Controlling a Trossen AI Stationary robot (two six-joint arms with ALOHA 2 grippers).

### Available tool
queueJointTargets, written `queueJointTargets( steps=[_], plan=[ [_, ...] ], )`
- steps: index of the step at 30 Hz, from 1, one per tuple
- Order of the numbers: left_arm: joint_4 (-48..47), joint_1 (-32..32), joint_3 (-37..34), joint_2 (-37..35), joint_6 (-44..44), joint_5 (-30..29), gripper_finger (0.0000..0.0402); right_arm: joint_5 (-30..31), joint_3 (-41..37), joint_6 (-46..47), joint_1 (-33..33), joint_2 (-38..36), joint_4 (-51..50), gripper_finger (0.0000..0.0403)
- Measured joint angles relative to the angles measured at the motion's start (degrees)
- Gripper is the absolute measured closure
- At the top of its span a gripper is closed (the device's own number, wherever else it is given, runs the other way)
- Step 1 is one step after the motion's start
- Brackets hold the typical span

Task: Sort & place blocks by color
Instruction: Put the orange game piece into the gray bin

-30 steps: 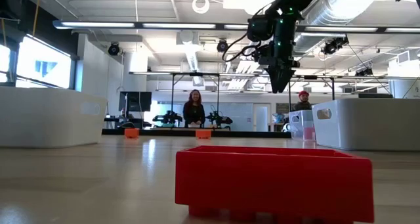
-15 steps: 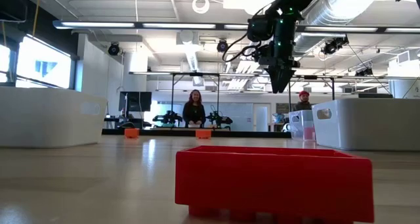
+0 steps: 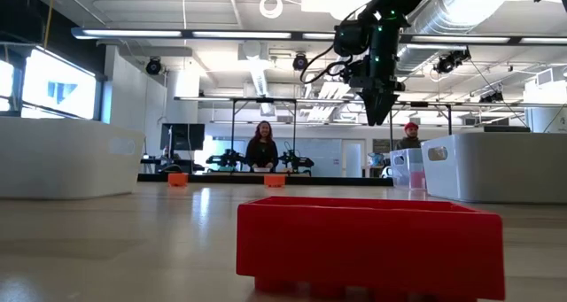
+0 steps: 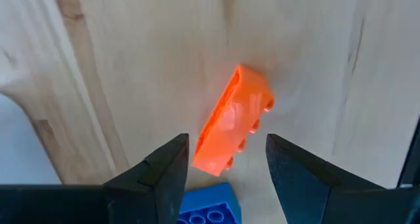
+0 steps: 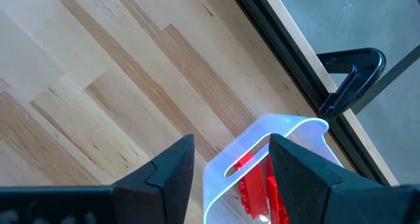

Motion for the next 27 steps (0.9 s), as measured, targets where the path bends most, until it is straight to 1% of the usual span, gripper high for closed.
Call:
queueJointTargets(
  steps=[6, 11, 19, 23, 27],
  plan=[
    [-0.17, 0.00, 0.01, 3.18, 2.94, 4.57, 0.0213, 0.00, 0.00, 0.02, 0.00, 0.00, -0.02, 0.0219],
    [-0.31, 0.28, -0.08, 5.26, 3.49, 3.62, 0.0213, 0.06, 0.00, 0.39, 0.14, 0.00, -0.04, 0.0219],
    [-0.07, 0.66, -0.04, 6.05, 4.06, 3.40, 0.0218, 0.05, 0.00, 0.96, 1.54, 0.00, -0.21, 0.0219],
    [-0.09, 0.63, -0.04, 6.05, 4.04, 3.79, 0.0246, 0.13, 0.00, -0.89, 2.49, 0.00, -0.21, 0.0219],
    [-0.01, 0.92, -0.04, 6.05, 2.73, 3.81, 0.0295, 0.11, 0.00, -4.16, 4.15, 0.00, -1.56, 0.0219]
  ],
)
